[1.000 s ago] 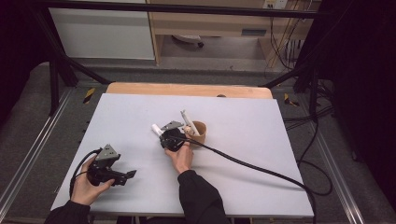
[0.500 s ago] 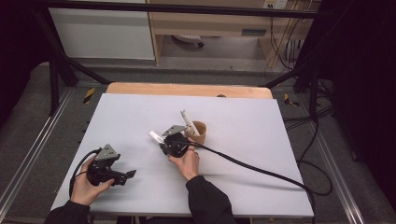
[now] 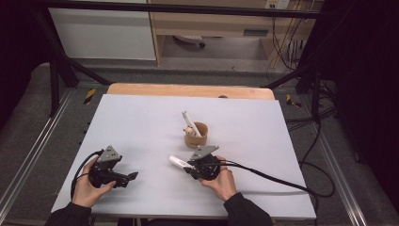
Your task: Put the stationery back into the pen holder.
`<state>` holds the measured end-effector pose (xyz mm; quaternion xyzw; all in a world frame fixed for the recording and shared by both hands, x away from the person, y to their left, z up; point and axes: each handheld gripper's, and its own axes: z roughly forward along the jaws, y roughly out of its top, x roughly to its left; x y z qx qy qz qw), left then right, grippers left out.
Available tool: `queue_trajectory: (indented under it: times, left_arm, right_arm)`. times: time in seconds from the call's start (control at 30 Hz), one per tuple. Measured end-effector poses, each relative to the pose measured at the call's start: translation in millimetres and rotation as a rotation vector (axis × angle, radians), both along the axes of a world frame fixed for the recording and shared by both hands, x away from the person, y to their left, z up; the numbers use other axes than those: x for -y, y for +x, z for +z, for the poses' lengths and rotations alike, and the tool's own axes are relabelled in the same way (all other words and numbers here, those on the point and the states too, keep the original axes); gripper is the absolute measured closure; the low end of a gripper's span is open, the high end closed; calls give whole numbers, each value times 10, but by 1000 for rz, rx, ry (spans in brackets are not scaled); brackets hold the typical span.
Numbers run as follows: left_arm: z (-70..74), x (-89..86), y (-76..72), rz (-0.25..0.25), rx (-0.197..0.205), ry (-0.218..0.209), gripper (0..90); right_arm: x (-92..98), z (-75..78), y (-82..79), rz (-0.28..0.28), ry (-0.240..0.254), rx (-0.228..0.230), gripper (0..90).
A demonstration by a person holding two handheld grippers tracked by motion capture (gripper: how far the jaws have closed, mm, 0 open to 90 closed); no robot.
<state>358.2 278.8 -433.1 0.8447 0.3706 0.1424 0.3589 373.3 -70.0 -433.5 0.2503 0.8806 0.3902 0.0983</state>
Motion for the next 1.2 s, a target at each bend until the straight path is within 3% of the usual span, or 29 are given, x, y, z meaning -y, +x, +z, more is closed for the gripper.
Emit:
queue_trajectory:
  times: [0.27,0.53,0.67,0.8,0.9,1.07,1.2]
  left_arm:
    - [-6,12,0,-2,-3,3,70]
    - [0,12,-1,-4,-3,1,70]
    - [-4,14,2,-5,-5,4,70]
    - [-6,19,3,-8,-6,6,70]
    - [-6,18,2,-7,-6,4,70]
    - [-7,20,3,-9,-7,5,70]
    - [-8,20,2,-9,-7,6,70]
  right_arm:
    - [319,-126,-153,14,1,-29,714]
    - [346,-166,-159,28,2,-40,700]
    - [340,-108,-140,11,-2,-48,561]
    - [276,3,-86,3,-37,-45,460]
    - [184,68,-35,10,-67,-57,450]
    - [25,88,40,42,-124,-110,503]
    - [-65,79,88,58,-160,-115,548]
